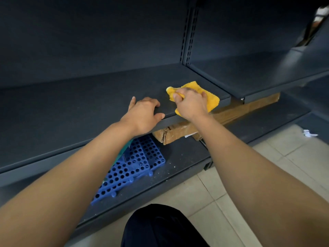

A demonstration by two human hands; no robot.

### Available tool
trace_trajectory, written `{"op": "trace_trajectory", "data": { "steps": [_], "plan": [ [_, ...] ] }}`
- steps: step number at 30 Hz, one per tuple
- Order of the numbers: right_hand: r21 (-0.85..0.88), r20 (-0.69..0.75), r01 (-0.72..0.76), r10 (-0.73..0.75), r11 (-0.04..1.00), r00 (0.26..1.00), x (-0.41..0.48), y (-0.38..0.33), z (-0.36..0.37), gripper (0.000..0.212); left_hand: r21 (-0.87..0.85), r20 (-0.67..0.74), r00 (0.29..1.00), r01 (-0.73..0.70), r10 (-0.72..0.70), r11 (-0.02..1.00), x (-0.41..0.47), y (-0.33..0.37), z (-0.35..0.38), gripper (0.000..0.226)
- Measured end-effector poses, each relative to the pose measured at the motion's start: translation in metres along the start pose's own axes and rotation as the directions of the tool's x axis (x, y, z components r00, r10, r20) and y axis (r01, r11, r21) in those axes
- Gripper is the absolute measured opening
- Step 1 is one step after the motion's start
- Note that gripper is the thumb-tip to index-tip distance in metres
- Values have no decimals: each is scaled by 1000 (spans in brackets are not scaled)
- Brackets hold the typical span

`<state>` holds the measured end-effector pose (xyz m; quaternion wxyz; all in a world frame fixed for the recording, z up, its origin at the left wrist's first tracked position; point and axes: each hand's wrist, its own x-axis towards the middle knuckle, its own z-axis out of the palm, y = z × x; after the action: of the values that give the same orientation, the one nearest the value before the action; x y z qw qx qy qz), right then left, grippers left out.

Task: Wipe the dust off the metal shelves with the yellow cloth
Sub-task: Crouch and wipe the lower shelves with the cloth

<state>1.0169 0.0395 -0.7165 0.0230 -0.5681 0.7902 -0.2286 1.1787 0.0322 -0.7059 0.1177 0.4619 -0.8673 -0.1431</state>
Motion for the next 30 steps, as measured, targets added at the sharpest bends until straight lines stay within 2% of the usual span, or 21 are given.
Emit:
{"op": "trace_trajectory", "data": {
  "steps": [7, 14, 20, 24, 27, 30],
  "plan": [
    [-10, 26, 113, -113, 993, 993, -13, -36, 13, 34, 3, -39, 999, -2, 2, 1000, -18, -14, -7, 42],
    [12, 228, 194, -191, 981, 955, -16, -95, 24, 37, -29, -114, 987, 114, -116, 993, -62, -69, -35, 43],
    [19, 347, 347, -332, 938, 877, -28, -191, 58, 41, -9, -178, 949, 264, -262, 964, -112, -127, -61, 44],
    [86, 407, 469, -461, 879, 789, -47, -250, 77, 43, -6, -282, 893, 365, -352, 931, -141, -154, -74, 47],
    [137, 427, 534, -536, 834, 728, -63, -271, 80, 43, -39, -341, 850, 413, -401, 910, -156, -165, -83, 60],
    [180, 416, 546, -567, 818, 711, -70, -266, 71, 40, -23, -305, 862, 418, -404, 908, -161, -166, -87, 72]
  ]
}}
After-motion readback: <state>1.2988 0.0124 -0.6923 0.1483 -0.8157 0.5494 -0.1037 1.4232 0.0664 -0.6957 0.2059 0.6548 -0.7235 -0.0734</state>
